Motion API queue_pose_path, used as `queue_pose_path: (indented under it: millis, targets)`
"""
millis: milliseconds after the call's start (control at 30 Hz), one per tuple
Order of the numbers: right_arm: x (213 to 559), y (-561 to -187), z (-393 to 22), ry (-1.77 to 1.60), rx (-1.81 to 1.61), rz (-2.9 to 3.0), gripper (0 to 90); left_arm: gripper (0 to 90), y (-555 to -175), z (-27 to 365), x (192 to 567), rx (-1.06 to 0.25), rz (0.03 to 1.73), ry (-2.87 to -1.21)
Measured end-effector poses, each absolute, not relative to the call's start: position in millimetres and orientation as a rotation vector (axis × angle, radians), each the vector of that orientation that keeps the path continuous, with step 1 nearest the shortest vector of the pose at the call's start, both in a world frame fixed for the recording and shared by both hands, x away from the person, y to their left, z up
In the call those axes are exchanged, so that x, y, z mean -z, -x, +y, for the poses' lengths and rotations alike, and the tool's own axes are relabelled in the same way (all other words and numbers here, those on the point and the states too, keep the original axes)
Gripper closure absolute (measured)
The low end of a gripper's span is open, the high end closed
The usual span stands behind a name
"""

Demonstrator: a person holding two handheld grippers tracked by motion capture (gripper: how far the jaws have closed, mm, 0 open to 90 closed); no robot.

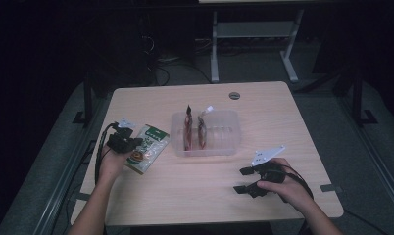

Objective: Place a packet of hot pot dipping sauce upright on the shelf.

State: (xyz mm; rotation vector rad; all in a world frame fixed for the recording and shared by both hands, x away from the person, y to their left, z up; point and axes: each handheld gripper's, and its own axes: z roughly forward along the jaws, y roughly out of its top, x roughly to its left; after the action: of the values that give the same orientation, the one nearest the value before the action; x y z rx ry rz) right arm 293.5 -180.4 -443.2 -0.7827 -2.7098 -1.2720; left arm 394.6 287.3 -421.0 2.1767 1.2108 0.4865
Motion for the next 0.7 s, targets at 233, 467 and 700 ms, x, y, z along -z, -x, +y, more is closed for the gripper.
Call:
queue_pose_path:
  millis: [233,467,700]
  targets:
    - [443,-294,-182,0.785,1.267,-2.712,25.2,87.3,-414,303,431,-0.499,1.302,-2.149]
    - [443,-294,-184,0.784,1.265,-2.716,25.2,68.7,-417,308,443,-0.466,1.328,-2.162]
    - [443,-294,-184,0.780,1.270,-2.717,25.2,52.5,-417,315,452,-0.380,1.341,-2.125]
